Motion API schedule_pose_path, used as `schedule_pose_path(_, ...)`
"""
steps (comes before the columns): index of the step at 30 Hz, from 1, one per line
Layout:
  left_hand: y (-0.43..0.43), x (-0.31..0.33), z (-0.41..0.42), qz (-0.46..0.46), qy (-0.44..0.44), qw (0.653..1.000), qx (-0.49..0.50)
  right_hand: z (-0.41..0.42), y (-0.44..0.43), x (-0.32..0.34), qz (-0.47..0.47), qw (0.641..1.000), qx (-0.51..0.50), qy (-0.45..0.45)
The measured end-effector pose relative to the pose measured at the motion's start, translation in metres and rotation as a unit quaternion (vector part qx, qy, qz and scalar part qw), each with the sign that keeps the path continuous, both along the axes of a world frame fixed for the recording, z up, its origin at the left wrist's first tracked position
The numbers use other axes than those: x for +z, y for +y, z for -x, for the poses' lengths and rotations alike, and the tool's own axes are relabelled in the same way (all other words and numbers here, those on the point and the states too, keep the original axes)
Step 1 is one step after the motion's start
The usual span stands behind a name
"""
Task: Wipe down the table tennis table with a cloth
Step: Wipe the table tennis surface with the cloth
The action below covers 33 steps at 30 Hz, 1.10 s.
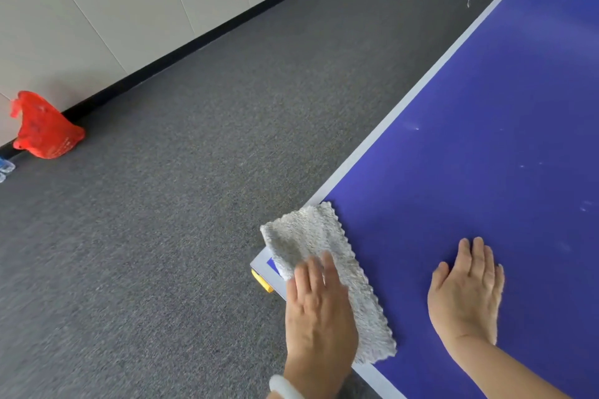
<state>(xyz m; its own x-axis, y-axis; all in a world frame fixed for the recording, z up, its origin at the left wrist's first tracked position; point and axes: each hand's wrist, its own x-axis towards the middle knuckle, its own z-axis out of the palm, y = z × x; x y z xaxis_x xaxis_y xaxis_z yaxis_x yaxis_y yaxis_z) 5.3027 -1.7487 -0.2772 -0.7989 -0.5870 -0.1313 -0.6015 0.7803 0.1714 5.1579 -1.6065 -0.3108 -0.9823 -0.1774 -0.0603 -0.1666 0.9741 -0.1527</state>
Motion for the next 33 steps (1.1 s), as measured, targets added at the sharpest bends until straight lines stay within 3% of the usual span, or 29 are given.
schedule_pose_path(5, -0.024, -0.023, 0.015, 0.014, -0.010, 1.000, -0.021, 0.001, -0.001, 0.000, -0.008, 1.000, -0.001, -0.002)
schedule_pose_path(11, -0.075, -0.031, 0.053, -0.019, -0.047, 0.995, 0.089, 0.003, 0.000, -0.004, 0.002, 1.000, 0.005, 0.004)
schedule_pose_path(22, -0.008, -0.034, -0.001, -0.042, 0.039, 0.993, 0.099, 0.000, -0.003, 0.000, 0.006, 1.000, -0.004, 0.001)
schedule_pose_path(29, -0.059, -0.036, 0.058, -0.065, -0.006, 0.973, 0.221, 0.004, -0.001, -0.001, -0.023, 1.000, -0.002, -0.001)
schedule_pose_path(33, -0.049, -0.035, 0.057, -0.032, 0.019, 0.983, 0.182, 0.003, -0.001, -0.003, -0.024, 1.000, 0.002, 0.004)
